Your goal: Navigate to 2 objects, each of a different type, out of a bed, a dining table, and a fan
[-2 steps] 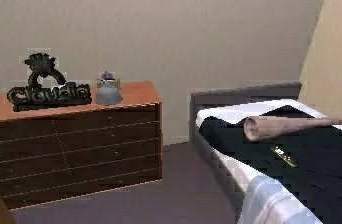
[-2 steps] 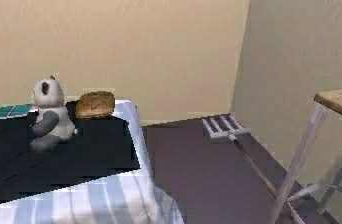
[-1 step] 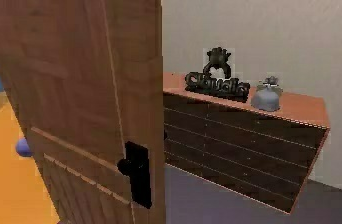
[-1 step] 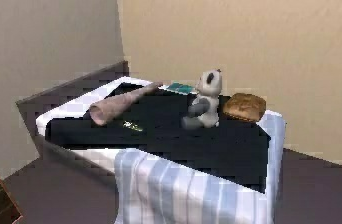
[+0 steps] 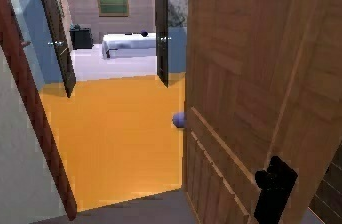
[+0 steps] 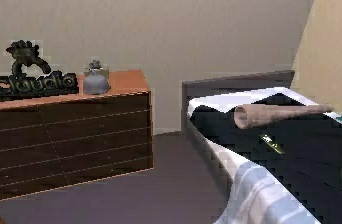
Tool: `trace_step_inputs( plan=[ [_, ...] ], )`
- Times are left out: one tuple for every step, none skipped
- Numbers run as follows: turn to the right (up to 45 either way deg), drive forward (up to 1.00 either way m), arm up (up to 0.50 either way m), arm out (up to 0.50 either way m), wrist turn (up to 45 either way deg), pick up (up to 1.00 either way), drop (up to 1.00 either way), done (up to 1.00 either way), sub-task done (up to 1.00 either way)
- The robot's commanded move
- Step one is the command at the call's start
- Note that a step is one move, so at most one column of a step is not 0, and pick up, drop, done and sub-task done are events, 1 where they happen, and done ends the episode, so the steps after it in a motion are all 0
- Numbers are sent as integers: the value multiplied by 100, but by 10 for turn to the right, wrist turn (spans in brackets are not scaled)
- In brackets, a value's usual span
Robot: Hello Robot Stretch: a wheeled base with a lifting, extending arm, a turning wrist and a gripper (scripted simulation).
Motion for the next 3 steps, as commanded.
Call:
trace_step_inputs(
  plan=[
    [-120,0,0,0,0,0,0,0,0],
    [0,55,0,0,0,0,0,0,0],
    [30,0,0,0,0,0,0,0,0]
  ],
)
